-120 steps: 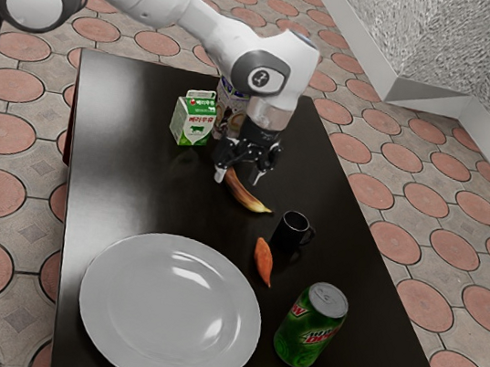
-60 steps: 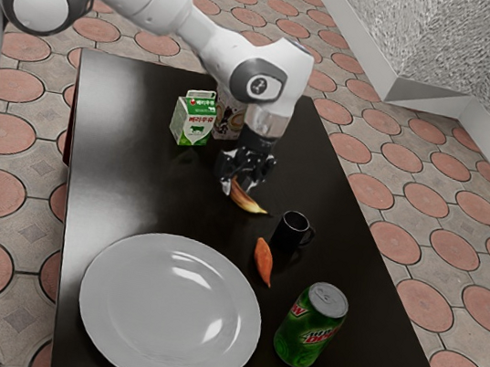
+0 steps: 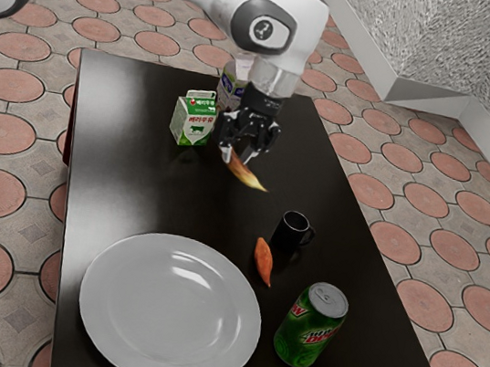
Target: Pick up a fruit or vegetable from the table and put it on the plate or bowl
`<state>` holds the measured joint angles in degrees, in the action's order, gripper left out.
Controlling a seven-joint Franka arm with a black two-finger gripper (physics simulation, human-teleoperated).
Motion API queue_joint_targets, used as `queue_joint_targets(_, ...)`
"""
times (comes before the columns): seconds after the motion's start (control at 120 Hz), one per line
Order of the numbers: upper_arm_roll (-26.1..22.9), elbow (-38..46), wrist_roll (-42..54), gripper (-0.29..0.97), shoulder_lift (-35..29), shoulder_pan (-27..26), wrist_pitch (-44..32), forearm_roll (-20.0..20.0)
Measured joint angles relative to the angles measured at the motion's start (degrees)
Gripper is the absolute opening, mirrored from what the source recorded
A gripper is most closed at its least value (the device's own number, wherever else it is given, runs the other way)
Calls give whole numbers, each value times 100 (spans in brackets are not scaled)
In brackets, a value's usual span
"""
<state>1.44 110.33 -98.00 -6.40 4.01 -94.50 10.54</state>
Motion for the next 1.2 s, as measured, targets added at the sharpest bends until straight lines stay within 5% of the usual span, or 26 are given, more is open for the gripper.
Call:
queue_joint_targets(0.525, -2962, -2, -1446, 20, -47, -78, 580, 165)
queue_joint_targets(0.658, -3277, -2, -1813, 19, -45, -125, 575, 179)
queue_joint_targets(0.8, -3365, -90, -2118, 49, -13, -90, 570, 47)
queue_joint_targets(1.0, -3938, -1089, -2434, 64, 129, -54, 616, -201)
queue_joint_targets(1.108, -2210, -1909, -1355, 66, 470, -1003, 859, -872)
queue_joint_targets(1.2, -1257, -2371, 217, 67, 623, -377, 858, -1575)
